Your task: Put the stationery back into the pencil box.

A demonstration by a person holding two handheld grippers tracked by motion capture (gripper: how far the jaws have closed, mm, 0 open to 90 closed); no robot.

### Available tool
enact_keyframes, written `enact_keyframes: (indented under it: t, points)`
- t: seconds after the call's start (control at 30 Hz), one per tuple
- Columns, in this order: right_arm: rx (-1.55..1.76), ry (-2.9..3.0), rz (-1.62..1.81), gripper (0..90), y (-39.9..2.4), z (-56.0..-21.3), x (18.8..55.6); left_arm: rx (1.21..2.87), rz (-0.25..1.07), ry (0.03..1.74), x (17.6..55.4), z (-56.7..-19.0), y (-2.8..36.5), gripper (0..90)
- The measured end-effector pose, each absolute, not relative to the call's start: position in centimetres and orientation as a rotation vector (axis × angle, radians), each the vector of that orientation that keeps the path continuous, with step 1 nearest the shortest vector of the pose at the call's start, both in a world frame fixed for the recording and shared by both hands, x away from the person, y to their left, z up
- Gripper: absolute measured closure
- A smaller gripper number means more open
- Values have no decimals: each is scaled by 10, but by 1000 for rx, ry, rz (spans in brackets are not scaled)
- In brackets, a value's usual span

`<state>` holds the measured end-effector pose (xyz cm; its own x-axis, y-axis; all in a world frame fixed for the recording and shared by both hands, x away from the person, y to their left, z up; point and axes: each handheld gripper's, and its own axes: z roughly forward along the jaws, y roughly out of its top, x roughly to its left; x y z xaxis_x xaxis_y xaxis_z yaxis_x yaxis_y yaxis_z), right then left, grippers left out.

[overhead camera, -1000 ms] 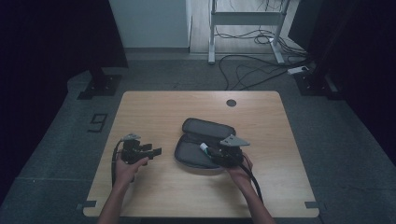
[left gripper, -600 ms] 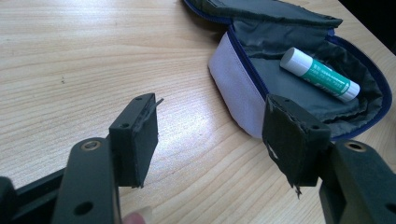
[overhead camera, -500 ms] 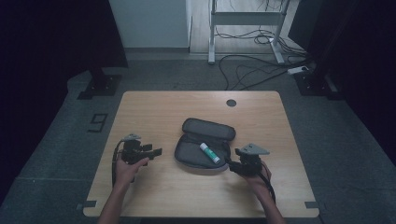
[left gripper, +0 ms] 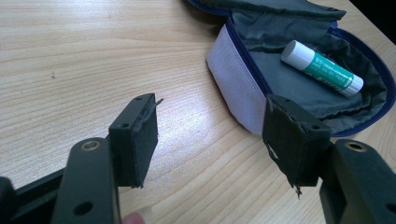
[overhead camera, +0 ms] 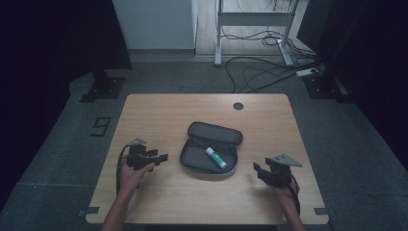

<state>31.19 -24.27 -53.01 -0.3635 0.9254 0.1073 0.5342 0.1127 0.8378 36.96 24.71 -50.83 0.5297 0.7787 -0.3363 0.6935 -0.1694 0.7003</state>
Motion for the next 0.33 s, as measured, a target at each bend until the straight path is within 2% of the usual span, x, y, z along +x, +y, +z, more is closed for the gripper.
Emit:
enact_keyframes:
  t: [0.33]
  points:
    - [1416, 2000, 1084, 398, -238, -540, 316, 1912, 127, 1203, 370, -509, 246, 356]
